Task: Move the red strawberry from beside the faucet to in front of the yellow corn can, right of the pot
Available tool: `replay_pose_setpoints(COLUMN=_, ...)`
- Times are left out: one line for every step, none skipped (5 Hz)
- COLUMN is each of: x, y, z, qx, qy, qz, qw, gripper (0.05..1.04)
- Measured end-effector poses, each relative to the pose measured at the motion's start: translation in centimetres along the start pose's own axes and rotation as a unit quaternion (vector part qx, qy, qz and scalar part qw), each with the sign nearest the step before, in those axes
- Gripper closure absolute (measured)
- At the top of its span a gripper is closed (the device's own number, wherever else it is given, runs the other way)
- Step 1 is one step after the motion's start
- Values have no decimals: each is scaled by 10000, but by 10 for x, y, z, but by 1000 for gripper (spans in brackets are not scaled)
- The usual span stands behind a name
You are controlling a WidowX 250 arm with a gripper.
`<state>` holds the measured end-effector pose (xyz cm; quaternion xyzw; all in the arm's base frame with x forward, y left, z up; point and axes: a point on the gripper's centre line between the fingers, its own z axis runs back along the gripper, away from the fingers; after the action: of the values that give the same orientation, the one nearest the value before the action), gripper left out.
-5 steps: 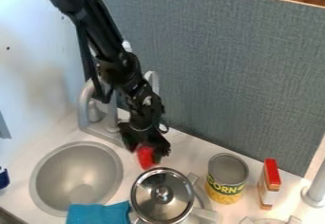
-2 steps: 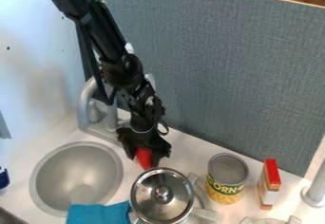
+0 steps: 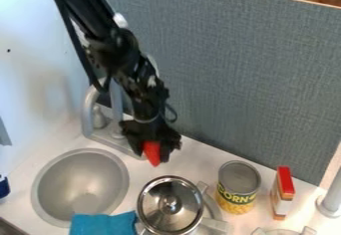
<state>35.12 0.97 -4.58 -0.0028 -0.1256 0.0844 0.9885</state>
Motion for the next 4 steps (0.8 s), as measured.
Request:
replay_pose_setpoints(x=8, y=-6, z=43, qx=-53, qy=-382, qz=125, qw=9992, gripper=285)
replay_pose_setpoints(x=-4, y=-40, z=60, qx=-236, qy=-367, qz=-158, qw=9989, gripper=285)
replay_pose_setpoints(x=-30, y=-86, z=60, qx=-346, qy=-230, qz=-726, qw=9965, gripper=285)
replay_pose_setpoints(x=-57, y=-119, z=51, qx=-397, qy=16, qz=-1210, qw=9919, gripper=285)
